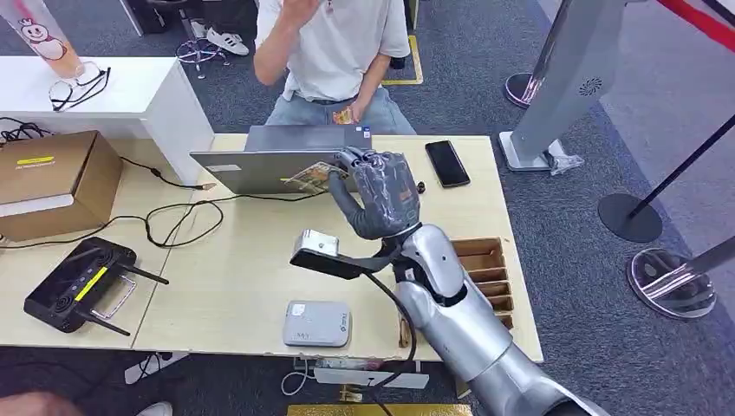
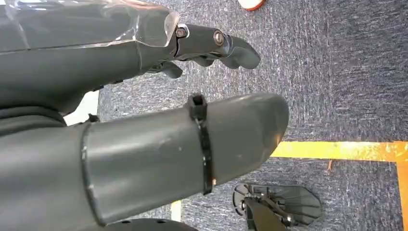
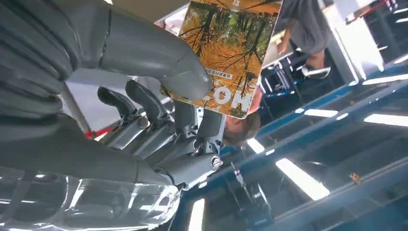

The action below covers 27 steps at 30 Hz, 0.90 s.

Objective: Pass the card to the sensor for recognition and then transmit it.

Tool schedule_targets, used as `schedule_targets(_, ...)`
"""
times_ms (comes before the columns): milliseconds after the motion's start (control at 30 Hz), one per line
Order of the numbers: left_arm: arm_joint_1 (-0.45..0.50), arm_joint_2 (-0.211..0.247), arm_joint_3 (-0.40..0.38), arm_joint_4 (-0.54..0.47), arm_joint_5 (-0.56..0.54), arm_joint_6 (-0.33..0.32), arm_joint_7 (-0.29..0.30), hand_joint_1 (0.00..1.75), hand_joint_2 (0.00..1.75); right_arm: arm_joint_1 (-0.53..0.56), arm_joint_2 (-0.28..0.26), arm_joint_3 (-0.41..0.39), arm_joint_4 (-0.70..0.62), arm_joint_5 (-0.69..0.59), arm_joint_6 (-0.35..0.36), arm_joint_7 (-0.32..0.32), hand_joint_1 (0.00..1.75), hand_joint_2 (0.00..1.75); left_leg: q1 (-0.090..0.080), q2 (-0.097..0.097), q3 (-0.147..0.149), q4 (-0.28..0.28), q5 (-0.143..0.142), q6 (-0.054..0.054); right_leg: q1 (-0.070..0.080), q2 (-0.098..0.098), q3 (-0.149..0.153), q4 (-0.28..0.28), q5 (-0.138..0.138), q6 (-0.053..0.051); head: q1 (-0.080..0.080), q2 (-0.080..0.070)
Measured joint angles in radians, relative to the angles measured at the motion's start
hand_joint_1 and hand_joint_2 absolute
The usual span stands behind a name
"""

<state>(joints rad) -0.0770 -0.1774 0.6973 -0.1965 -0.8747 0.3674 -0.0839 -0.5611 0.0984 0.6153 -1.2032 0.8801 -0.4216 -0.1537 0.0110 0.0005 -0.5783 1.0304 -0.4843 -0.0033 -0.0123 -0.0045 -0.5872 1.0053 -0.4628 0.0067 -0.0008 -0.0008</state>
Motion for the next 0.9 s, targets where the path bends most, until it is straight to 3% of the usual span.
schedule_targets(267,0.0,-0.004,0.0,0.0,0.0,0.002,0.0,0.0,0.0,0.005,0.004,0.0,0.013,0.111,-0.093,0.019,1.75,1.75,0.0,0.0,0.0,0.0,0.0,0.0,0.0,0.0,0.0,0.0,0.0,0.0,0.0,0.0)
schedule_targets(900,-0.011,-0.009,-0.002,0.0,0.0,0.003,0.009,0.0,0.0,-0.008,0.037,0.0,0.097,0.311,-0.21,0.072,1.75,1.75,0.0,0.0,0.0,0.0,0.0,0.0,0.0,0.0,0.0,0.0,0.0,0.0,0.0,0.0)
